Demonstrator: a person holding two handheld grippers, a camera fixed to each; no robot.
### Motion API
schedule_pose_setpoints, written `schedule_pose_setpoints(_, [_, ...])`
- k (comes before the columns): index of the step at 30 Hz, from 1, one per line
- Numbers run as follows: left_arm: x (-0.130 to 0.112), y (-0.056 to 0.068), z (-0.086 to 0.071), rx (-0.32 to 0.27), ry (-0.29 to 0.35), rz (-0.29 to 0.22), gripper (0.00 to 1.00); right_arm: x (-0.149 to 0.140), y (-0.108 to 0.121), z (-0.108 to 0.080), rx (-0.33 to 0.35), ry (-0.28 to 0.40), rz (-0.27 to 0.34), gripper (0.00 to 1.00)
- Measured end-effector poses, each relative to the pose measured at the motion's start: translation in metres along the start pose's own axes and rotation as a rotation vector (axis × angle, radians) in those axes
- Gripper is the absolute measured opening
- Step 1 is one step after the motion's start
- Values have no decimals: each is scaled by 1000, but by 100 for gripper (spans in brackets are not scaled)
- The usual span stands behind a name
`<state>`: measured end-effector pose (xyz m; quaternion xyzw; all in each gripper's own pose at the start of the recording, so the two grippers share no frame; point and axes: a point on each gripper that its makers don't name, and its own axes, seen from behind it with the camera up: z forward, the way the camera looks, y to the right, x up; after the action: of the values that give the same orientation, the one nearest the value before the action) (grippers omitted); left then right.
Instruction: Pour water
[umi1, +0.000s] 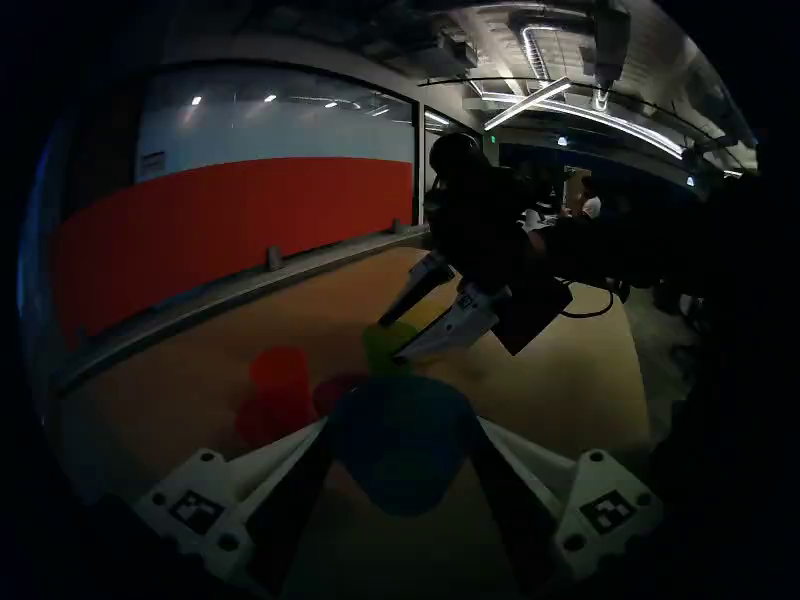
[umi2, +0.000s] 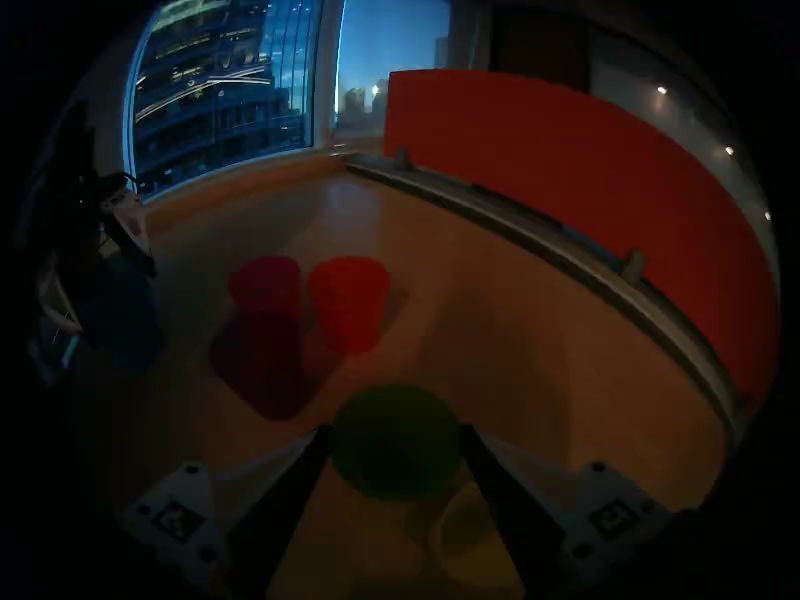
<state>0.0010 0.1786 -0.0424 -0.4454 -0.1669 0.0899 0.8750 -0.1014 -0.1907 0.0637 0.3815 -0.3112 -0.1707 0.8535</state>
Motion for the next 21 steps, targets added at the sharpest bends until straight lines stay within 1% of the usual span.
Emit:
schedule_pose_setpoints(9, [-3,0,1,-2,-3,-3,88,-6,1,6,-1,-15,-8,96])
schedule_pose_setpoints(15, [-3,1,0,-1,-2,-3,88,-5,0,7,-4,-11,-16,96])
schedule_pose_setpoints(18, [-2,0,0,1,-1,-3,87,-3,-2,6,0,-2,-13,96])
schedule_pose_setpoints(21, [-2,0,-1,2,0,-3,88,6,-3,2,5,24,4,96])
